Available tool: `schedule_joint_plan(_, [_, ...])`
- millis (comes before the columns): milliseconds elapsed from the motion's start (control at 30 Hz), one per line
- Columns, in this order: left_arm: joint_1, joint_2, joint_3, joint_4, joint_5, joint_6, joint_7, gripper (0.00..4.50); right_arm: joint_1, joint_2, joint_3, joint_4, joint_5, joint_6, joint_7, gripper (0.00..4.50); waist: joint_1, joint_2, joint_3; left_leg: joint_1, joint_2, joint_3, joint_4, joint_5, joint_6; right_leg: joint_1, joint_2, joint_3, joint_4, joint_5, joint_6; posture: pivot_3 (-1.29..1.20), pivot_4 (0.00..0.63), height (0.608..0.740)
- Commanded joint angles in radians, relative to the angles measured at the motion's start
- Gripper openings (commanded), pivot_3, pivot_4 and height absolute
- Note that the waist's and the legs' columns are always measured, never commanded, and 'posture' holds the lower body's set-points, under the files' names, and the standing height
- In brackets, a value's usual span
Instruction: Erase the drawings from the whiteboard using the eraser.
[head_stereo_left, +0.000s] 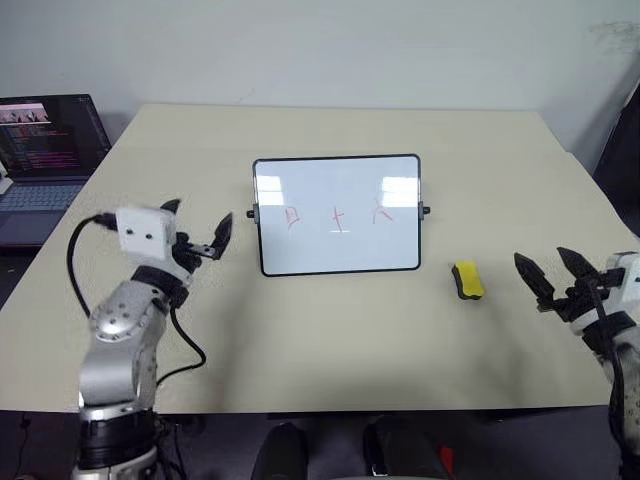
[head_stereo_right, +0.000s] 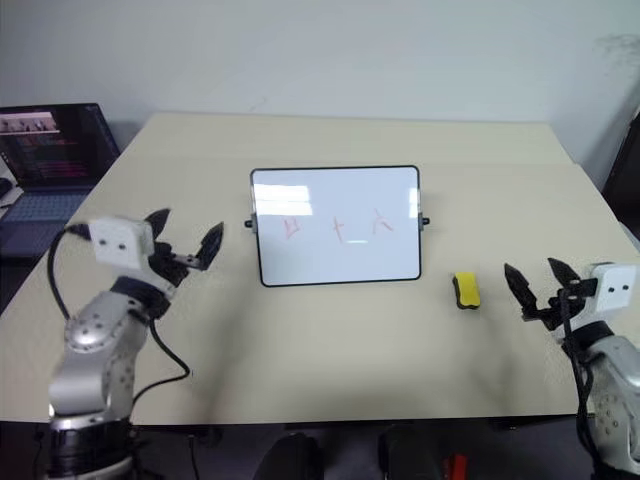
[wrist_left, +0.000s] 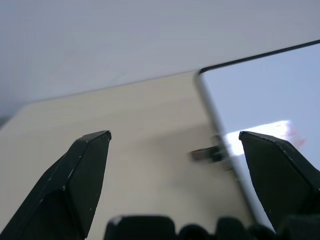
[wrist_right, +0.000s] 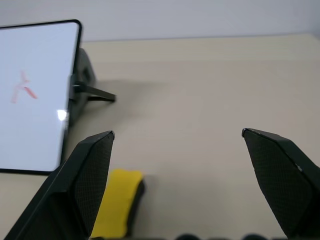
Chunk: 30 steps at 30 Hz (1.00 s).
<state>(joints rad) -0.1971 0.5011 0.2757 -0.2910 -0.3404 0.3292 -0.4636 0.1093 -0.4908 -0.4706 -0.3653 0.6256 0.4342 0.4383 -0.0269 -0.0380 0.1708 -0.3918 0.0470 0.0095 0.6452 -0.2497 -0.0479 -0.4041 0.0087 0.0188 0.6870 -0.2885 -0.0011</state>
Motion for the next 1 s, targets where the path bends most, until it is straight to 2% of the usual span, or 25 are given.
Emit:
schedule_joint_plan(33, [-0.048,0.091,-0.062,-0.064,-0.146,0.091,-0.215,4.5,0.053,0.02,-0.02,-0.143,0.065,0.045,-0.039,4.47,0.0,0.0,0.0,0.0,0.0,0.0,0.0,0.0,0.0,0.0,0.0,0.0,0.0,0.0,0.0,0.0,0.15,0.74])
schedule_joint_plan(167, [-0.084,0.202,-0.127,-0.041,-0.219,0.141,-0.422,4.5,0.124,0.042,-0.002,-0.262,0.106,0.1,-0.094,4.47,-0.001,0.001,0.0,0.0,0.0,-0.001,0.0,0.0,0.0,0.0,0.002,0.0,0.0,-0.001,0.002,0.0,0.15,0.74])
schedule_joint_plan(267, [-0.089,0.296,-0.175,-0.067,-0.277,0.21,-0.57,4.5,0.172,0.062,0.017,-0.353,0.272,0.208,-0.152,4.47,-0.005,0.001,0.0,0.001,0.0,-0.001,0.0,0.0,0.0,0.0,0.003,0.001,-0.001,-0.001,0.002,0.0,0.15,0.74])
schedule_joint_plan(367, [-0.093,0.34,-0.207,-0.093,-0.279,0.211,-0.63,4.5,0.146,0.041,0.048,-0.373,0.254,0.222,-0.174,4.47,-0.006,0.002,0.001,0.001,0.001,-0.002,-0.001,0.0,0.0,0.0,0.003,0.001,0.0,-0.002,0.001,0.0,0.15,0.74])
schedule_joint_plan(533, [-0.111,0.32,-0.291,-0.078,-0.209,0.142,-0.663,4.5,0.132,0.036,0.077,-0.374,0.218,0.243,-0.236,4.47,0.0,0.002,0.001,0.001,0.0,-0.001,0.0,0.0,0.0,0.0,0.005,0.001,-0.001,-0.002,0.001,0.0,0.15,0.74])
schedule_joint_plan(667, [-0.158,0.269,-0.369,-0.032,-0.144,0.067,-0.688,4.5,0.086,0.031,0.086,-0.336,0.15,0.298,-0.362,4.47,0.002,0.002,0.001,-0.002,0.0,-0.001,0.0,0.0,0.0,0.0,0.005,-0.001,-0.004,-0.001,0.002,0.0,0.15,0.74])
schedule_joint_plan(800, [-0.176,0.253,-0.401,-0.008,-0.105,0.017,-0.712,4.5,0.06,0.017,0.099,-0.367,0.174,0.355,-0.387,4.47,-0.001,0.002,0.001,-0.003,-0.001,-0.001,0.0,0.0,0.0,-0.001,0.005,0.0,-0.006,-0.001,0.002,0.0,0.15,0.74])
schedule_joint_plan(1000, [-0.162,0.24,-0.417,0.04,-0.051,-0.056,-0.724,4.5,-0.031,0.028,0.112,-0.339,0.117,0.408,-0.479,4.47,-0.004,0.002,0.001,-0.003,0.0,-0.002,0.0,0.0,0.001,-0.002,0.006,0.0,-0.005,-0.002,0.001,0.0,0.15,0.74])
